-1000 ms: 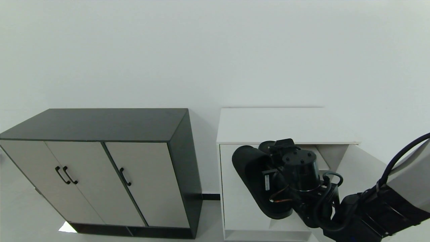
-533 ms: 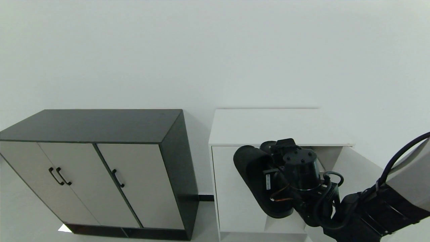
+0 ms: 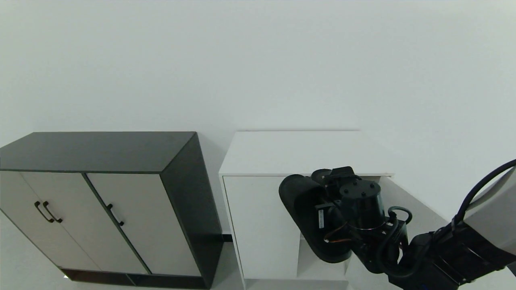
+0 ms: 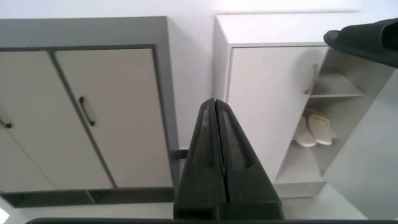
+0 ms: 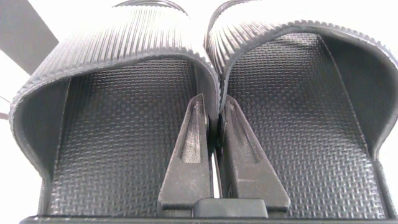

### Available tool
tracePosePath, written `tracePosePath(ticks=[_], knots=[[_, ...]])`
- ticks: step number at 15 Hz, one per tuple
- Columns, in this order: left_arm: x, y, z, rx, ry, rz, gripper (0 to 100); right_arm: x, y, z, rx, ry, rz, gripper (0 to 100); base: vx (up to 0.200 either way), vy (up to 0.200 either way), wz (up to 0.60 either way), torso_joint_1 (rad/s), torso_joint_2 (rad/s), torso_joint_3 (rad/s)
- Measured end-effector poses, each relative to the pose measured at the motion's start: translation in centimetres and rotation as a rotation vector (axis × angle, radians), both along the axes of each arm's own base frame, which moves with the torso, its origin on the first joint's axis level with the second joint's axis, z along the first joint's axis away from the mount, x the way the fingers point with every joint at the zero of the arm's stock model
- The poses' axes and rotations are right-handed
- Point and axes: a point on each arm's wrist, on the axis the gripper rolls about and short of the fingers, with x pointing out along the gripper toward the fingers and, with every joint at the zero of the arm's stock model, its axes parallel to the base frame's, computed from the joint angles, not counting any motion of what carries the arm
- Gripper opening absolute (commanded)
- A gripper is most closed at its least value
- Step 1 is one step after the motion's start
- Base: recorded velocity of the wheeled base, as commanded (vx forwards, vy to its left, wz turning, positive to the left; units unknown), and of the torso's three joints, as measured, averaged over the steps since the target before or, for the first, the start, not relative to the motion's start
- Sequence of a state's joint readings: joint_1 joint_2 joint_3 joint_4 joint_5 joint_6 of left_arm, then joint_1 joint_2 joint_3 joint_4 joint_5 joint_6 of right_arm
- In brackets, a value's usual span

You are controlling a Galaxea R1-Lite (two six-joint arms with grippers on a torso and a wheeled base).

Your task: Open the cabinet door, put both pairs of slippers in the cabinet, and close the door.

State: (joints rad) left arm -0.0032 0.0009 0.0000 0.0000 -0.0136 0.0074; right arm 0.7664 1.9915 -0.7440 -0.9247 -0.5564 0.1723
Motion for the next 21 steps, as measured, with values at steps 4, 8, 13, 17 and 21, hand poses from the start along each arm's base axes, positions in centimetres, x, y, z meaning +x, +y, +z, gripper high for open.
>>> tracePosePath(ticks=[4, 8, 13, 17, 21], knots=[[0.00, 0.00, 0.00, 0.000, 0.000, 0.000, 0, -0.09, -0.09, 0.09, 0.015, -0.021, -0.001, 0, 0.000, -0.200, 0.00, 0.002, 0.00, 0.004], [0.00, 0.00, 0.00, 0.000, 0.000, 0.000, 0, -0.17, -0.22, -0.03, 0.016, -0.024, -0.003, 0, 0.000, 0.000, 0.00, 0.000, 0.00, 0.000], [0.00, 0.00, 0.00, 0.000, 0.000, -0.002, 0, -0.26, -0.37, -0.20, 0.014, -0.030, -0.001, 0, 0.000, 0.000, 0.00, 0.000, 0.00, 0.000], [0.00, -0.01, 0.00, 0.000, 0.000, -0.001, 0, -0.02, -0.69, -0.58, -0.007, -0.047, -0.006, 0, 0.000, 0.000, 0.00, 0.000, 0.00, 0.000], [0.00, -0.01, 0.00, -0.001, 0.000, -0.004, 0, -0.03, -0.88, -0.61, 0.017, -0.075, -0.007, 0, 0.000, 0.000, 0.00, 0.000, 0.00, 0.000]])
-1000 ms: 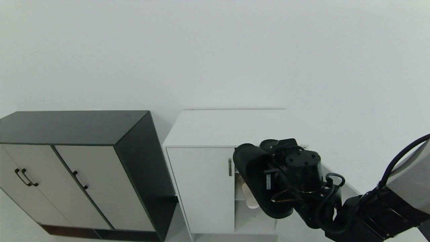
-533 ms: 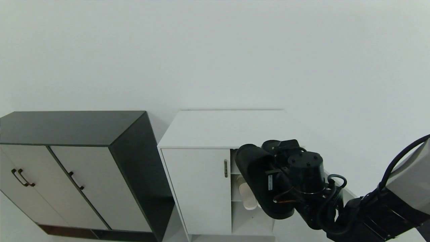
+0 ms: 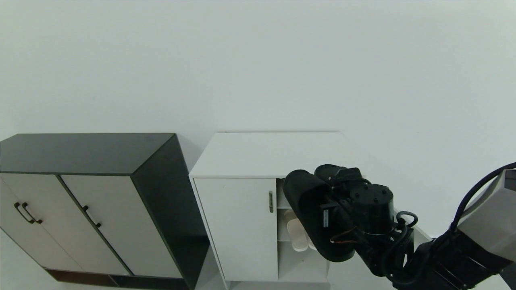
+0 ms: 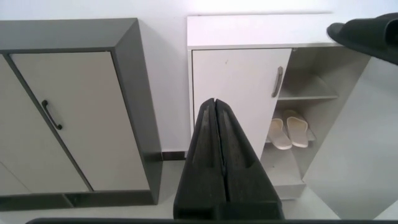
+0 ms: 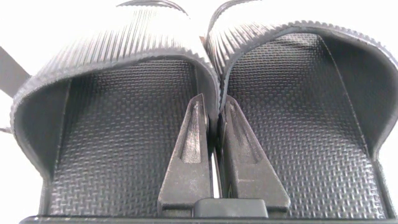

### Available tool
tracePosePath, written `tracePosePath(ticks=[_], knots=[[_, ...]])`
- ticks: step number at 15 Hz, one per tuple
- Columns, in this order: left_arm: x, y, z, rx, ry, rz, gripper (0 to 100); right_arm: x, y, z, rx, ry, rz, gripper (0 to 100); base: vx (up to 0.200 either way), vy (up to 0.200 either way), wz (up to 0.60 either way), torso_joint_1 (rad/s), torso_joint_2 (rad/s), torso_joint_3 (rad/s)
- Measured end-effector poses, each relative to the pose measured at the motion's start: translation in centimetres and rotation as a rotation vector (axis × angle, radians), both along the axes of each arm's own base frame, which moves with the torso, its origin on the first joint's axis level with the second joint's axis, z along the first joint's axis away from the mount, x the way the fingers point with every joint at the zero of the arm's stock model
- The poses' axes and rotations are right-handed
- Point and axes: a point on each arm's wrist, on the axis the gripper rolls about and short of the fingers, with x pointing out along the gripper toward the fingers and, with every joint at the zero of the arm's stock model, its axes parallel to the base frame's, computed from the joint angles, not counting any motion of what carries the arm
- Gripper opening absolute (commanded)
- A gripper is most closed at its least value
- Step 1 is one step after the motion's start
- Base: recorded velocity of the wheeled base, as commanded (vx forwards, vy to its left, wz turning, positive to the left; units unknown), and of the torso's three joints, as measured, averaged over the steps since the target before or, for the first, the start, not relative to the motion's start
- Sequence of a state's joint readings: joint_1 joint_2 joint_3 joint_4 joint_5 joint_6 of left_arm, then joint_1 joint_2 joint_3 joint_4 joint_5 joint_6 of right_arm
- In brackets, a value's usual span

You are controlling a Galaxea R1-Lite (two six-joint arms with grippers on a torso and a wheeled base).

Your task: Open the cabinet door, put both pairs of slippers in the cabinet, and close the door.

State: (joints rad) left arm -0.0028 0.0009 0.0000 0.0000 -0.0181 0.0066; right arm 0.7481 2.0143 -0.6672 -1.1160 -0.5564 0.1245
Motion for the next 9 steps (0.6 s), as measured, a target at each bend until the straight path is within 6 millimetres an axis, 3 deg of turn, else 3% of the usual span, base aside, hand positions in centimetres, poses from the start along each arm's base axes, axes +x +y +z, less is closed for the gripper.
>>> tracePosePath(ticks=[5, 9], knots=[[0.00, 0.00, 0.00, -0.001, 0.000, 0.000, 0, 0.01, 0.10, -0.44, 0.007, -0.005, 0.005, 0, 0.000, 0.000, 0.00, -0.014, 0.02, 0.017], [0.00, 0.00, 0.00, -0.001, 0.000, 0.001, 0, 0.15, 0.25, -1.04, 0.015, -0.024, 0.008, 0, 0.000, 0.000, 0.00, -0.145, 0.33, 0.173]])
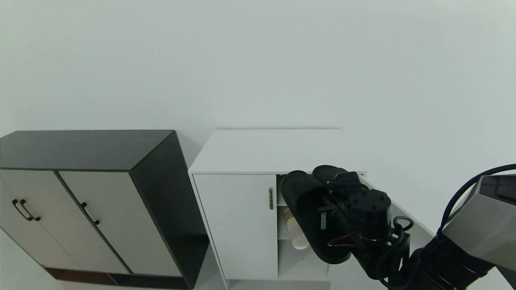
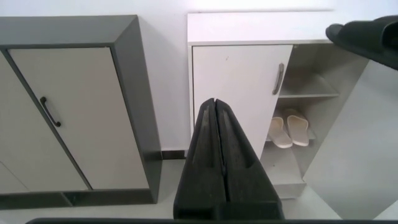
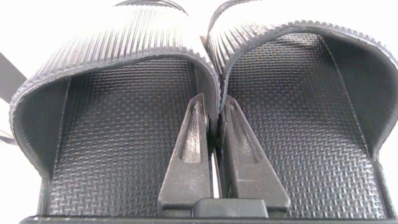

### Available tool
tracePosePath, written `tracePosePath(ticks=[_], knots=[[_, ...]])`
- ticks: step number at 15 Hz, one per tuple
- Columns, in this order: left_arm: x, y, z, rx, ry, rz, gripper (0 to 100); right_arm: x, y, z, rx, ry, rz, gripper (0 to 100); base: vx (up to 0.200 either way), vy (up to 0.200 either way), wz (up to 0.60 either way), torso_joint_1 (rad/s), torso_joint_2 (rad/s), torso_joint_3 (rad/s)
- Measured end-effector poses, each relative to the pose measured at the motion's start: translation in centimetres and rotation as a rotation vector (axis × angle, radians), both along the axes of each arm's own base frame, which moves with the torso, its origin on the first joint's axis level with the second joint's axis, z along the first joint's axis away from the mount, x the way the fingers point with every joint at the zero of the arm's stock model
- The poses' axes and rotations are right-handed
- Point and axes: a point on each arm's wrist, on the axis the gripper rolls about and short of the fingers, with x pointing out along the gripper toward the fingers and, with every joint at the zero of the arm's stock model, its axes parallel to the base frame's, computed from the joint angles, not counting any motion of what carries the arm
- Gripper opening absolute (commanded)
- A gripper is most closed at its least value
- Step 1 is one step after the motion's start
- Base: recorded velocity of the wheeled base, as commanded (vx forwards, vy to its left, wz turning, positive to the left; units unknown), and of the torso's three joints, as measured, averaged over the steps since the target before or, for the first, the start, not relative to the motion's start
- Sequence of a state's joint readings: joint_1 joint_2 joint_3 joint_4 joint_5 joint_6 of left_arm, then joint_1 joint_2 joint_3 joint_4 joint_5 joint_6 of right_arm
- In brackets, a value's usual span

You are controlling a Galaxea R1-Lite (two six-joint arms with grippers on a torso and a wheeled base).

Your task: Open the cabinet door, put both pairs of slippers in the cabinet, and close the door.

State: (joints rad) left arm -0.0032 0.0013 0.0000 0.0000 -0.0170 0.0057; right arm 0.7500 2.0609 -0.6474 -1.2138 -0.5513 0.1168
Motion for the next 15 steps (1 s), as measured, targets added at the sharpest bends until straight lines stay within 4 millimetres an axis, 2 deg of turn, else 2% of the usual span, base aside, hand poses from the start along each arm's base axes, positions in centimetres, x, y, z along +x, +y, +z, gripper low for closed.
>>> tracePosePath(ticks=[6, 15], knots=[[0.00, 0.00, 0.00, 0.000, 0.000, -0.001, 0, -0.07, -0.09, -0.47, -0.014, -0.010, 0.003, 0, 0.000, 0.000, 0.00, -0.174, 0.40, 0.220], [0.00, 0.00, 0.00, 0.000, 0.000, 0.000, 0, -0.08, -0.08, -0.58, -0.029, -0.009, 0.007, 0, 0.000, 0.000, 0.00, -0.221, 0.54, 0.311]])
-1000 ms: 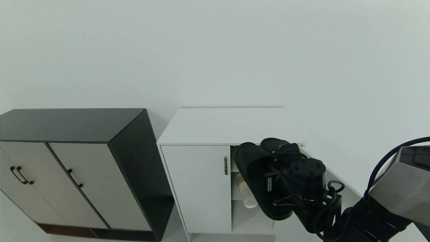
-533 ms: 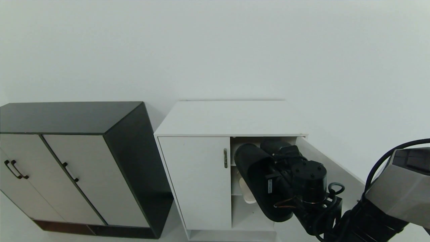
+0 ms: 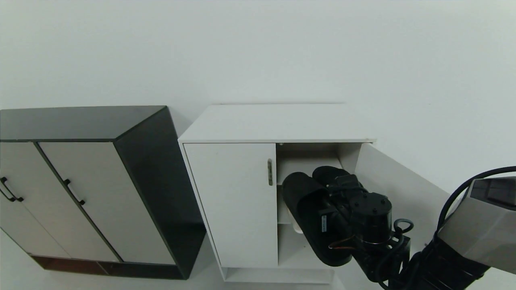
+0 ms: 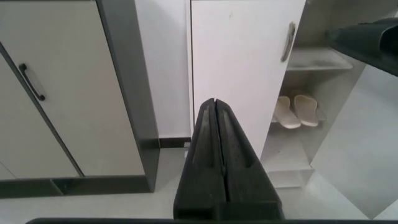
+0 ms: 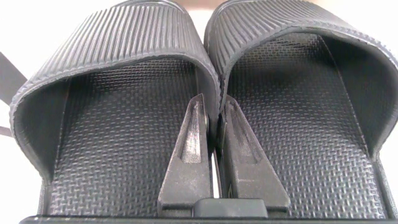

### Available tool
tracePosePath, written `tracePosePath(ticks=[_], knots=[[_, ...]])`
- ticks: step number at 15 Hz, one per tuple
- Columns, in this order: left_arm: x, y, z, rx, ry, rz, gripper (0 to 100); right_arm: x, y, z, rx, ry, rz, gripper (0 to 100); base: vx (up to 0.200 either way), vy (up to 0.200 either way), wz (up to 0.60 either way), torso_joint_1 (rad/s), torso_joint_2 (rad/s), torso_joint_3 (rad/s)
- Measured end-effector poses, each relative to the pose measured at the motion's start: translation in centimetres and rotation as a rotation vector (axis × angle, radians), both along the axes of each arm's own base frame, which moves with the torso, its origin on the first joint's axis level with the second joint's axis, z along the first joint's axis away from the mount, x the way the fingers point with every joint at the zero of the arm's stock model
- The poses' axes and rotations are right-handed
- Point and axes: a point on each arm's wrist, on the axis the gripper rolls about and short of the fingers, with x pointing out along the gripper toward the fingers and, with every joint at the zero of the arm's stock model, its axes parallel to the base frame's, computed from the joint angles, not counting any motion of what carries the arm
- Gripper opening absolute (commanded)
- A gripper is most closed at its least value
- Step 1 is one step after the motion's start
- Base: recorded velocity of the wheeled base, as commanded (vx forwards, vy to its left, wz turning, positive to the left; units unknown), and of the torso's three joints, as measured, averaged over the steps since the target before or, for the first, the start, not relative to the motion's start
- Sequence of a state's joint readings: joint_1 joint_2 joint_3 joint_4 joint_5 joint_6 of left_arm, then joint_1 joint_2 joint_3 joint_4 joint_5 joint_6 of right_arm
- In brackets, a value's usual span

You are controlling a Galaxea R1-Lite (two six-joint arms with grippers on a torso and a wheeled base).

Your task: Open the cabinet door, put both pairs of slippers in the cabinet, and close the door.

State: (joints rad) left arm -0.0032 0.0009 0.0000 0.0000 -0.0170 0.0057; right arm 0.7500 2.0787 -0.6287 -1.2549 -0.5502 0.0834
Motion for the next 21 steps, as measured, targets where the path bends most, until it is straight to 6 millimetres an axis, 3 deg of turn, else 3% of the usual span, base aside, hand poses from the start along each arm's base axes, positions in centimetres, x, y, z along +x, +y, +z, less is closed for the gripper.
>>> tracePosePath(ticks=[13, 21], knots=[[0.00, 0.00, 0.00, 0.000, 0.000, -0.001, 0, 0.16, -0.08, -0.50, 0.005, -0.007, -0.005, 0, 0.000, 0.000, 0.00, -0.165, 0.49, 0.322], [0.00, 0.00, -0.01, 0.000, 0.001, -0.001, 0, 0.43, 0.01, -0.80, 0.004, -0.011, -0.009, 0, 0.000, 0.000, 0.00, -0.058, 0.43, 0.367]])
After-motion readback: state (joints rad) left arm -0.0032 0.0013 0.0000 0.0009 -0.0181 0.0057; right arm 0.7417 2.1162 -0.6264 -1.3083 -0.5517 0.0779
